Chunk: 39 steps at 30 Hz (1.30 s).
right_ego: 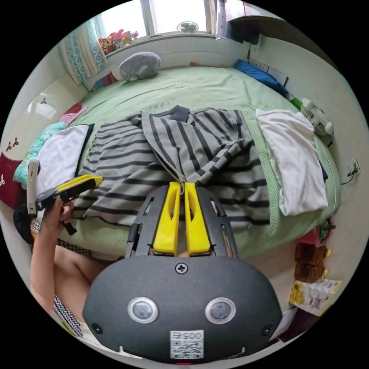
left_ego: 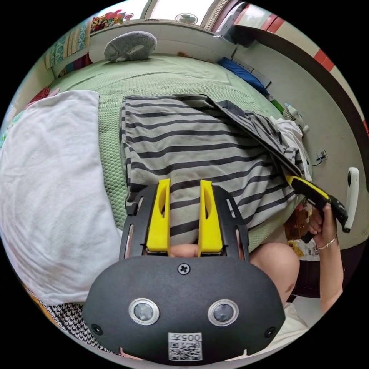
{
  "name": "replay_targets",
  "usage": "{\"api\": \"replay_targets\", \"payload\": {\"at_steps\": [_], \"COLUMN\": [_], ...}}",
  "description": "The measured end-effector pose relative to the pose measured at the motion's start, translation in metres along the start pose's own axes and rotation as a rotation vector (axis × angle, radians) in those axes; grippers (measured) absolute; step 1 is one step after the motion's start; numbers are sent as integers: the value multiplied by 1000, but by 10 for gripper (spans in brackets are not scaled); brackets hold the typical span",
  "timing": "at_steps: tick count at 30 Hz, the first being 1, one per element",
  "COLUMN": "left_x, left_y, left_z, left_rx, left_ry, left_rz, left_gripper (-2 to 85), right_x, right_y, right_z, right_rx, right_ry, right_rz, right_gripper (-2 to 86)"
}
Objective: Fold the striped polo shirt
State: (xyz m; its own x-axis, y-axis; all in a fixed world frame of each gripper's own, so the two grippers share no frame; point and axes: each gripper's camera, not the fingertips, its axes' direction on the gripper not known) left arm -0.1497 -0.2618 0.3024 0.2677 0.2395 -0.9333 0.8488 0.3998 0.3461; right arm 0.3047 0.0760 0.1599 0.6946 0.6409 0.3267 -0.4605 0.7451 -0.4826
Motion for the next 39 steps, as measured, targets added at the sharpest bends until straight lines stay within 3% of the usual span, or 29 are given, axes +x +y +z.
{"api": "replay_targets", "payload": {"at_steps": [7,20,39], "left_x": [31,35,30], "left_y": [44,112,175], "left_z": [-31,-76,-124], "left_rx": [83,102,139], "left_ry": [7,17,-58], "left_rz": [31,16,2], "left_gripper": [127,119,109], "right_x": [-15,-27,18], "right_y": [68,129,205], "right_z": [-54,-99,-194], "right_rx": [13,-106,-51], "right_ry": [45,21,-61], "right_rz": [46,-70,-63], "right_gripper": [-14,-14,-12]}}
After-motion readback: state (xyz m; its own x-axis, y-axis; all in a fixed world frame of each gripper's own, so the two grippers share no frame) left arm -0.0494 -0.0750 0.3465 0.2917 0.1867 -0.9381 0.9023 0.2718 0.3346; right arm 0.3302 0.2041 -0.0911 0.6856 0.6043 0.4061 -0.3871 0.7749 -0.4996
